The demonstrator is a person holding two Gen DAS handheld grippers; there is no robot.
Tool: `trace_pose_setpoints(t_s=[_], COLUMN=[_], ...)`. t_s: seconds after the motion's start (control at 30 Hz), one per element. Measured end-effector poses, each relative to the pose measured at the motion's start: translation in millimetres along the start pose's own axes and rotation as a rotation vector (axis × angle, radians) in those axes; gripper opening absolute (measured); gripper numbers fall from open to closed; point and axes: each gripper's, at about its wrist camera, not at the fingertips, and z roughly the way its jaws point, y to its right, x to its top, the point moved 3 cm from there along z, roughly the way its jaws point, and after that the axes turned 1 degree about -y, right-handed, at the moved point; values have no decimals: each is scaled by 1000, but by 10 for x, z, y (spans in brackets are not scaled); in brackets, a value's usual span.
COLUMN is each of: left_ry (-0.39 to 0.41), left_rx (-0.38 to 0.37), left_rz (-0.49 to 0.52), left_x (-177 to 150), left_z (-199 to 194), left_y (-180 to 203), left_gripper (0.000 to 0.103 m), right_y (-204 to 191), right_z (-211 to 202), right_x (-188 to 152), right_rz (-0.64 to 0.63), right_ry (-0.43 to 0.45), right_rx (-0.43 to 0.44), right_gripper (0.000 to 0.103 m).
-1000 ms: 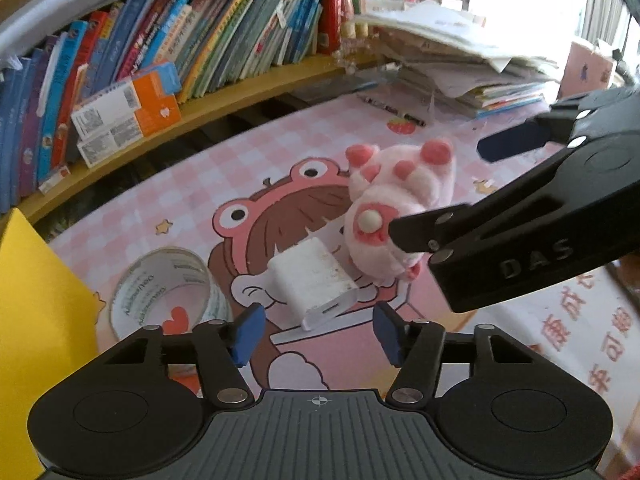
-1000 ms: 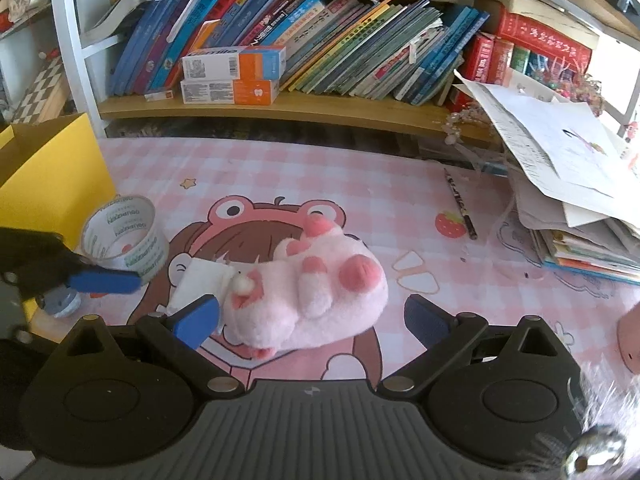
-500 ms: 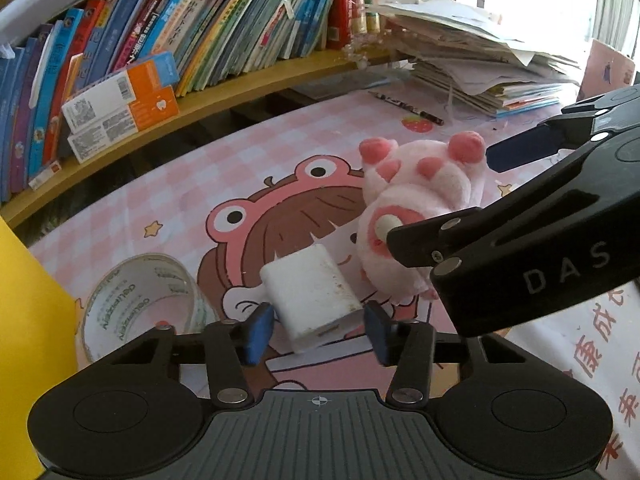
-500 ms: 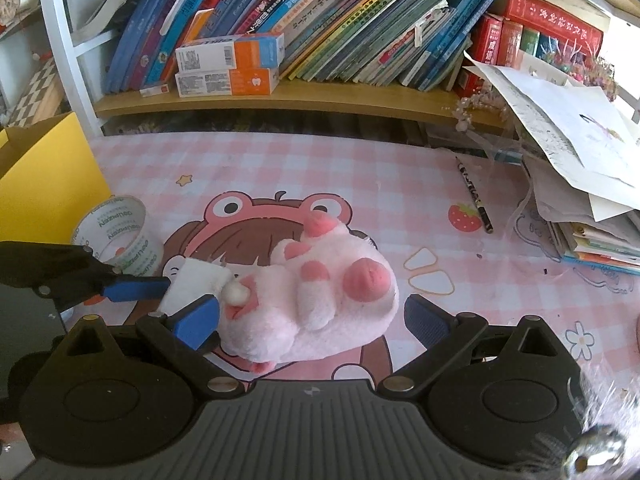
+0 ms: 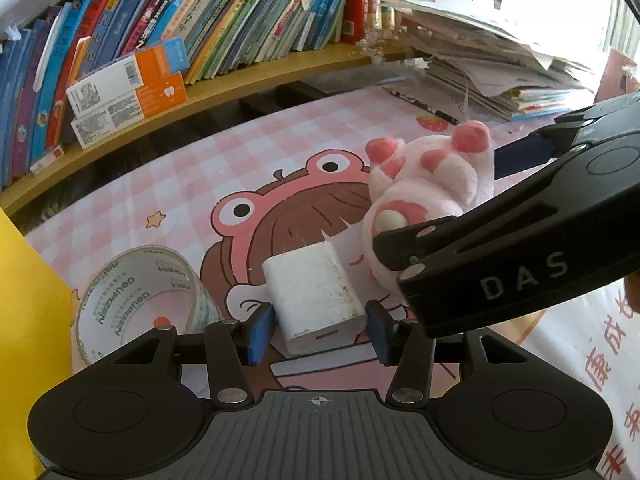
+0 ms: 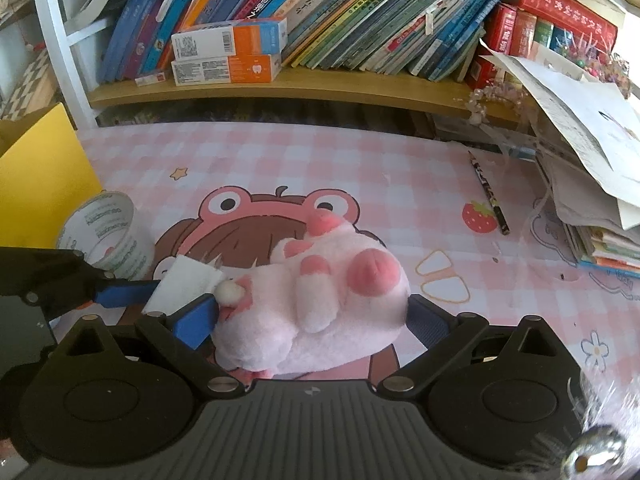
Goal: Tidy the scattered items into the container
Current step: 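Grasp the white charger with the left tool while the right tool grasps the pink plush pig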
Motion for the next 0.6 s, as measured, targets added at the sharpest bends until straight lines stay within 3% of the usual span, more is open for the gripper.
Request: trace_pose_setpoints(t_s=[0.27,0.6], left_ry=[21,2], left_rx=[-8,-28], left_rz=[-12,-20], left_x=[-2,-1], left_z=[16,-7], left_y=[-19,-43], left_gripper=[49,46], right_y=[3,-2], right_z=[111,18], right_x=[-5,-34], right_rz=[7,23], right_ry=[-24,-17], right_rx=[17,24], right_gripper=[101,91])
